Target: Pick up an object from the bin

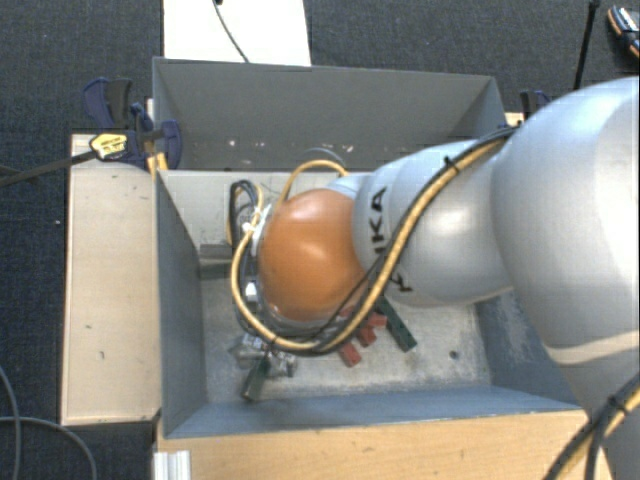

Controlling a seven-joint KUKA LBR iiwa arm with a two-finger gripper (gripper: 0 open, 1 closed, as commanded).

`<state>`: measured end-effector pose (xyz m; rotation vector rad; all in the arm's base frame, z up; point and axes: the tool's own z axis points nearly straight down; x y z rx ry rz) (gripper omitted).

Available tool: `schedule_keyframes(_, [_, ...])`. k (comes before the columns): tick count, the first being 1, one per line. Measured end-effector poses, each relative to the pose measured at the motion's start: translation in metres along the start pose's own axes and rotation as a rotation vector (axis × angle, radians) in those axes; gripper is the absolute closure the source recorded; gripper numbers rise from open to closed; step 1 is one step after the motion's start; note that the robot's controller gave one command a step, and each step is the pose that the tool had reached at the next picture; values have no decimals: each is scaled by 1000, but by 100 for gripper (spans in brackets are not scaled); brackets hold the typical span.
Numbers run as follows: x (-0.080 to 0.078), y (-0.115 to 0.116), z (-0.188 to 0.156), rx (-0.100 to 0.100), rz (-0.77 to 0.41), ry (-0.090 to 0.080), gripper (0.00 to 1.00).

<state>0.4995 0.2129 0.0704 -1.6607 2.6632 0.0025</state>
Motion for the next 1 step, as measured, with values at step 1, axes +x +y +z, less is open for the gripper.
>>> schedule_keyframes(1, [0,0,0,0,1,0,100])
